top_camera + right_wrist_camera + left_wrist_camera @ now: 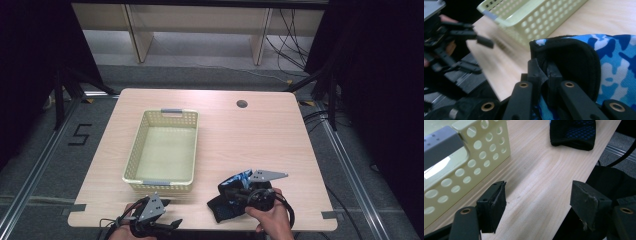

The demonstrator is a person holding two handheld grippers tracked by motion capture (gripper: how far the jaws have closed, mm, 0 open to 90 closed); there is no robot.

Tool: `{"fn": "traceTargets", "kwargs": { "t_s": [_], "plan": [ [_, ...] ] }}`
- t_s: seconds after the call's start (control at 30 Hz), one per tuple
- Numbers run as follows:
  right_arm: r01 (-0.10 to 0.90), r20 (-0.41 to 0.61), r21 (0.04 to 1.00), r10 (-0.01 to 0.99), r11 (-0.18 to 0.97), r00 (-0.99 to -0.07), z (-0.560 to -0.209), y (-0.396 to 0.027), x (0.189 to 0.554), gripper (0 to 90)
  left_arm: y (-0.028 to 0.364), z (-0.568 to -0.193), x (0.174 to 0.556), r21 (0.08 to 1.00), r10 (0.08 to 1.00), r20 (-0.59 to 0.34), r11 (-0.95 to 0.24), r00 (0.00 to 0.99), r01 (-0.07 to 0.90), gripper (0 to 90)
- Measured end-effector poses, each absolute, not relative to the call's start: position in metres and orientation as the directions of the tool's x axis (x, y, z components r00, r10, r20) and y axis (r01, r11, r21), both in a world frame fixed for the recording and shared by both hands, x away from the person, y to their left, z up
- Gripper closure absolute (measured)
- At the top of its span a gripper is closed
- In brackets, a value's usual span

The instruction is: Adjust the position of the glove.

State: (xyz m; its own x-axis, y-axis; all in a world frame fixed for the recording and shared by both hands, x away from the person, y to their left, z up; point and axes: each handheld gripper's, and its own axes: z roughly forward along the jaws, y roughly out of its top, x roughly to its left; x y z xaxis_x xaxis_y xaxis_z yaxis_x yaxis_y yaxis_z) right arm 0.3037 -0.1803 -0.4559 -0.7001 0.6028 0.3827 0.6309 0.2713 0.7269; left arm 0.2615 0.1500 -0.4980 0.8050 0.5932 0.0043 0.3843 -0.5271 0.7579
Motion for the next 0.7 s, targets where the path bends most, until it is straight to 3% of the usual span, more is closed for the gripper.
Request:
{"fn": "traceTargets", "kwargs": {
  "t_s": [0.13, 0.27, 0.3, 0.47, 0.7],
  "plan": [
    [0.666, 0.431, 0.696, 0.586, 0.269, -0.687, -0.462, -0.174, 0.295, 84.7, 0.149, -0.498, 0.261, 0.765, 0.588, -0.003, -0.519, 0.809, 0.380, 28.4],
    [0.638, 0.397, 0.709, 0.578, 0.300, -0.713, -0.469, -0.172, 0.296, 84.5, 0.150, -0.498, 0.262, 0.765, 0.587, -0.002, -0.521, 0.810, 0.379, 28.4],
    [0.663, 0.437, 0.693, 0.565, 0.284, -0.700, -0.471, -0.170, 0.294, 84.5, 0.150, -0.498, 0.262, 0.765, 0.587, -0.002, -0.521, 0.810, 0.379, 28.4],
    [0.672, 0.452, 0.679, 0.554, 0.294, -0.699, -0.477, -0.164, 0.293, 84.0, 0.150, -0.498, 0.262, 0.758, 0.590, 0.006, -0.529, 0.807, 0.381, 28.4],
    [0.668, 0.430, 0.672, 0.565, 0.321, -0.704, -0.484, -0.163, 0.295, 83.3, 0.149, -0.498, 0.261, 0.758, 0.599, -0.005, -0.520, 0.801, 0.393, 28.4]
  ]
}}
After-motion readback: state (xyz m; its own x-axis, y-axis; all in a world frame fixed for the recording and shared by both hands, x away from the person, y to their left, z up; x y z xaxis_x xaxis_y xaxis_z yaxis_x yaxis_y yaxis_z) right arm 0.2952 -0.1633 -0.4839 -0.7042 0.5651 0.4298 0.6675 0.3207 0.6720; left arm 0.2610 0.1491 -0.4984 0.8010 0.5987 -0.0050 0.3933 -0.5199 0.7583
